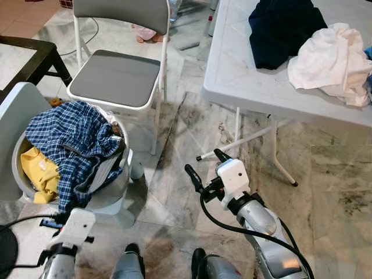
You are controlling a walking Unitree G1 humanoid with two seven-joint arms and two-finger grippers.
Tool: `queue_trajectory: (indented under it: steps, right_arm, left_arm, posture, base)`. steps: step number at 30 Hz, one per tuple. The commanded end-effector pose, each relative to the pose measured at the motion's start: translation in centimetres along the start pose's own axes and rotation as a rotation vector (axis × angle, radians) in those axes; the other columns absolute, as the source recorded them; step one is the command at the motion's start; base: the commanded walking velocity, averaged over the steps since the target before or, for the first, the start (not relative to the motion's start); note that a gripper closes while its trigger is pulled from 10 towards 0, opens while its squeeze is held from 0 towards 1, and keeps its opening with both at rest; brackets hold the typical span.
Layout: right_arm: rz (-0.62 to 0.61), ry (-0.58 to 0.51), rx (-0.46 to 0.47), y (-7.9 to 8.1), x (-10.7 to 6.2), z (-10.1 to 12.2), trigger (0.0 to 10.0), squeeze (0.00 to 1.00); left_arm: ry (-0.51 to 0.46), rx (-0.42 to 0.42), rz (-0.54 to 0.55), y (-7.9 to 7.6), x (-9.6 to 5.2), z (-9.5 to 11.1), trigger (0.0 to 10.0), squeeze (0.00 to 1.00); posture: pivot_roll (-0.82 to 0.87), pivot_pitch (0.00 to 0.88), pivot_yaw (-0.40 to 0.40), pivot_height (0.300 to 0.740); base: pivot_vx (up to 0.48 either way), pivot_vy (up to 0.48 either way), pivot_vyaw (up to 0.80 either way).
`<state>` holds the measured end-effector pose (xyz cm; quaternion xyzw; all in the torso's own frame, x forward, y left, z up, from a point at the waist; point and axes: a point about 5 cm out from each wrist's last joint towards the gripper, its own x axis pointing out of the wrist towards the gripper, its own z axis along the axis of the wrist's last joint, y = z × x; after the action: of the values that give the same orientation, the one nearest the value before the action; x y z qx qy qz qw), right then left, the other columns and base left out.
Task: Hang hanger
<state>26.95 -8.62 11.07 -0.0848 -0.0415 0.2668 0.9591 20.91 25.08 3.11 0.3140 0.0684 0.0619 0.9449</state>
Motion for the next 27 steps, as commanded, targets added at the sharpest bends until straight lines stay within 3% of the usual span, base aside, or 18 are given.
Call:
queue_trajectory:
  steps: [1,4,10,19,27]
  right_arm:
    - [0.016,0.028,-0.001,0.2,-0.3,-0.6,10.0,0.00]
    - [0.012,0.028,0.000,0.2,-0.2,-0.7,10.0,0.00]
    - [0.005,0.026,0.005,0.3,-0.2,-0.7,10.0,0.00]
    - [0.000,0.028,0.008,0.4,-0.1,-0.8,10.0,0.00]
    - [0.002,0.029,0.007,0.3,0.0,-0.8,10.0,0.00]
  left_arm:
    - [-0.001,0.016,-0.016,-0.1,-0.4,-0.2,10.0,1.00]
    - [-0.070,0.048,-0.061,-0.6,-0.2,0.9,10.0,1.00]
    - [-0.117,0.060,-0.116,-1.6,-0.3,1.6,10.0,1.00]
    - [-0.149,0.047,-0.178,-2.6,-0.1,2.4,10.0,1.00]
    - [-0.119,0.023,-0.171,-2.8,0.1,2.4,10.0,1.00]
  posture:
    - [0.18,0.275,-0.111,0.740]
    - [0.18,0.273,-0.104,0.740]
    - [0.17,0.273,-0.095,0.740]
    - [0.17,0.275,-0.092,0.740]
    - [0.17,0.275,-0.093,0.740]
  base:
    - [0.000,0.000,0.00]
    - [0.000,0.000,0.00]
    - [0.000,0.000,0.00]
    - [0.000,0.000,0.00]
    - [0.000,0.000,0.00]
